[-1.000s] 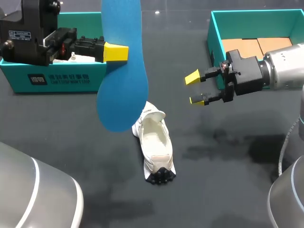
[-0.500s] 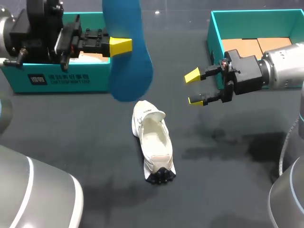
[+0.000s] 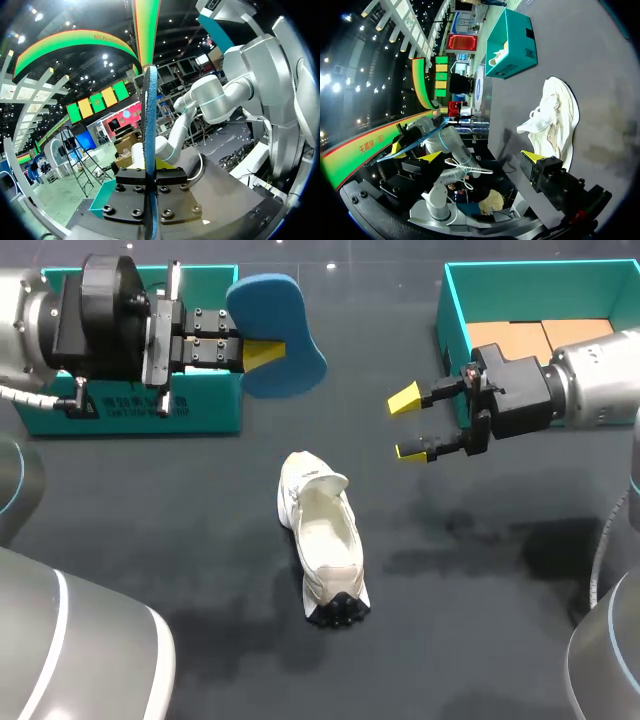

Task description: Take the shoe out of the shoebox, open the shoe tongue, remove and reinsert the insole, then place the shoe into the shoebox

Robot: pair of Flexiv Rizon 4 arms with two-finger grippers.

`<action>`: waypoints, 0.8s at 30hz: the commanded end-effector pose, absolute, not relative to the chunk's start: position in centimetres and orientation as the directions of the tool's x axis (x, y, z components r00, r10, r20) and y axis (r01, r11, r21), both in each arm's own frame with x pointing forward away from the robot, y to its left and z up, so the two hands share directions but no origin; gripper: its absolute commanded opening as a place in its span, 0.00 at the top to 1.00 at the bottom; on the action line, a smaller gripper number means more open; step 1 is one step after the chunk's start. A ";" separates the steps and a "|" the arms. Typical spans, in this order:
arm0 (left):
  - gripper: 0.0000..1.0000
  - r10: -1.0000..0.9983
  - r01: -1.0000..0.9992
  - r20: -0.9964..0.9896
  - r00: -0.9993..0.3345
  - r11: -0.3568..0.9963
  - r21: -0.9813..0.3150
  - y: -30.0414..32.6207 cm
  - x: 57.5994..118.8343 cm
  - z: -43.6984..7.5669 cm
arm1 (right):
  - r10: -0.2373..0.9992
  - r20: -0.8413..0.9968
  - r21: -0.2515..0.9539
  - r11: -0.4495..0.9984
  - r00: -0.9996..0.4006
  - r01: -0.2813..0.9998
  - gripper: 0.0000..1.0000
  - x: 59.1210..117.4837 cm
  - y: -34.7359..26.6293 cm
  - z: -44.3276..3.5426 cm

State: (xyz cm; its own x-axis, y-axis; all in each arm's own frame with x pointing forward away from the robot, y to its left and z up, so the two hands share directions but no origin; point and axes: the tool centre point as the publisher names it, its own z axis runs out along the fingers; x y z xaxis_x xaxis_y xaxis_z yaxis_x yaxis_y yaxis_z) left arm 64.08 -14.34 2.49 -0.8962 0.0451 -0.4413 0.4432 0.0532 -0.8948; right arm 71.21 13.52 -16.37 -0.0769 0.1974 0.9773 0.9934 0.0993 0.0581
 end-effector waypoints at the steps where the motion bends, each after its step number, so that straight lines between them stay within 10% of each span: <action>1: 1.00 0.059 0.506 -0.504 -0.862 0.028 -0.862 -14.4 63.9 2.5 | 0.181 0.980 0.063 0.102 -0.081 0.993 0.00 71.5 13.7 -16.3; 14: 1.00 0.049 0.931 -0.930 -0.365 0.017 -0.364 -14.7 67.6 -4.1 | 0.100 0.995 0.010 0.118 -0.022 0.993 0.00 72.1 14.1 -14.5; 24: 1.00 0.019 0.964 -0.964 -0.264 -0.017 -0.264 -14.9 68.7 -5.7 | 0.061 0.998 -0.039 0.119 0.032 0.992 0.00 72.0 14.3 -14.7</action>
State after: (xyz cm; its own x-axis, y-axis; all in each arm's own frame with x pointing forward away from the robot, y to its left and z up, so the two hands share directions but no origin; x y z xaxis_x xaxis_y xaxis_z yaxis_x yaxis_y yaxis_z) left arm 68.67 -14.77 -5.42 -0.3626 0.0305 -0.9314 0.9318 -0.0078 -0.3630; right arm 71.95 14.16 -14.58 0.0309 0.0615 0.9976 0.9923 0.1175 -0.0380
